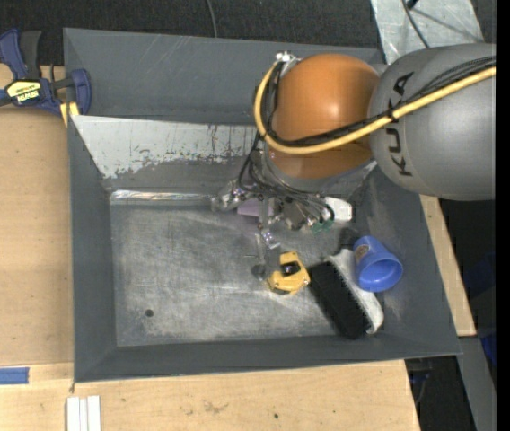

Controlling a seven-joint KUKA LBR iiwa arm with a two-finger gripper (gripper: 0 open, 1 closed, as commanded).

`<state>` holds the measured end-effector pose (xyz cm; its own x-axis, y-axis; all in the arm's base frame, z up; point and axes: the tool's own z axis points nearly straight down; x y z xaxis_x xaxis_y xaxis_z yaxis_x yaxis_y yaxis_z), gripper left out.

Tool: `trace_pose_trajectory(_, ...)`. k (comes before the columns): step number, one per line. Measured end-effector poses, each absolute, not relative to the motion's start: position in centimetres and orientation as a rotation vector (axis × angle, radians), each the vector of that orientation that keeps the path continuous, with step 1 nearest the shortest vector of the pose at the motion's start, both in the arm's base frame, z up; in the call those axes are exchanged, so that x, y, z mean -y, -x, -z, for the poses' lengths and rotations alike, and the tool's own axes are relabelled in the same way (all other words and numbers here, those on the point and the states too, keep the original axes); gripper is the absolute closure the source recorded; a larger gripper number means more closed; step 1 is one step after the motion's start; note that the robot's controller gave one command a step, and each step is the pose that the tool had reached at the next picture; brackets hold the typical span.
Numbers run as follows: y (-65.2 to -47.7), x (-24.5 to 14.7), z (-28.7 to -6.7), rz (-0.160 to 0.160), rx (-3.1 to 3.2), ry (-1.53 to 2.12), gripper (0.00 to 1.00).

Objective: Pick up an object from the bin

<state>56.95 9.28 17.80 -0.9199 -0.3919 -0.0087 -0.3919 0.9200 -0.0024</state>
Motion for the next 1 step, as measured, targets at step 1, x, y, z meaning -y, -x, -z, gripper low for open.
trace_pose_trajectory(1,-54.50,-5.02,-13.41,-0.001,-3.113,0.373,0.00)
